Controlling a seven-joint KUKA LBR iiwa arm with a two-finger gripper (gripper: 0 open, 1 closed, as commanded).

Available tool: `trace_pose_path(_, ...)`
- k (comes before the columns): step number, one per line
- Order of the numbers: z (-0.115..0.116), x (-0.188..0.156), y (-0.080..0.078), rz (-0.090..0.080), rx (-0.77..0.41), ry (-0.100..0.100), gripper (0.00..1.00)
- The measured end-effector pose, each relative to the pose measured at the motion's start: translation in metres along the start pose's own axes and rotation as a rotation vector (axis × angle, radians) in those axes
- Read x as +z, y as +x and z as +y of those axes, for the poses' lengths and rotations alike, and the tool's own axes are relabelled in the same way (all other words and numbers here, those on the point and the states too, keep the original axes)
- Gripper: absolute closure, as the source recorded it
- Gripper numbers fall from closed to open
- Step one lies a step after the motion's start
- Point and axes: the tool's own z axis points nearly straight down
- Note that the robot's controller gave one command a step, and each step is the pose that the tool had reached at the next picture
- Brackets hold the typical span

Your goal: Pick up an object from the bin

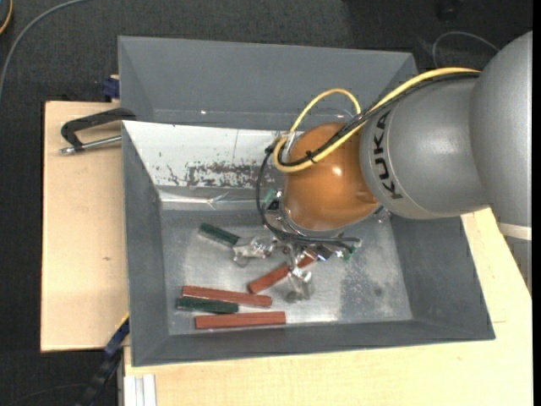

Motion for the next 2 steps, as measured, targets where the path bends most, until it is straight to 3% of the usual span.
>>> trace_pose_path(1,0.001,-0.001,-0.001,-0.002,-0.002,0.0,1.0)
trace_pose_path(2,0.017,-0.005,-0.04,-0.009,-0.243,0.003,1.0)
